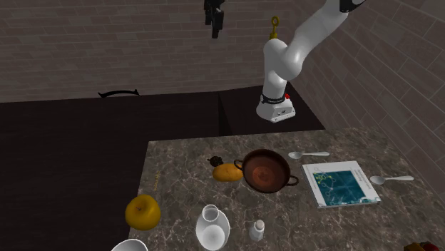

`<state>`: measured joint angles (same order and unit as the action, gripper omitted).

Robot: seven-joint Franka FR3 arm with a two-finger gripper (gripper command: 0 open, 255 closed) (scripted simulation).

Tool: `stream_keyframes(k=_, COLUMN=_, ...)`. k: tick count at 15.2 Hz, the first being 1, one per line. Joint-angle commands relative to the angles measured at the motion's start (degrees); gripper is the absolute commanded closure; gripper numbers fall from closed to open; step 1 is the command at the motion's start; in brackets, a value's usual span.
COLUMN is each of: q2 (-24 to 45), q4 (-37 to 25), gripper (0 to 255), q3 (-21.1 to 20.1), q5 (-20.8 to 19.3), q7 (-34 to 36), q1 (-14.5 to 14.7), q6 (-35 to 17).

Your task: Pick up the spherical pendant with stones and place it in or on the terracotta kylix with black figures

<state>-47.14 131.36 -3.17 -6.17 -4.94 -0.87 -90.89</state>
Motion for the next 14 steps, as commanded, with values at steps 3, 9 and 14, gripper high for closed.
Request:
stream_keyframes(k=3, q2=1.5, q4=1.7, gripper=0, q3=-1.8, q5=1.1, q7=2.6, q1=0.2, q6=-1.5)
stream_keyframes(k=9, q2=7.5, q4=5.4, gripper=0, q3=-7.1, q5=4.5, q7=10.4, q1=0.8, q6=-6.4)
stream_keyframes(k=14, q2=14.5, q4=6.8, gripper=0, q3=-11.4, q5=7.0, q7=16.9, q1=1.3, q6=-11.0)
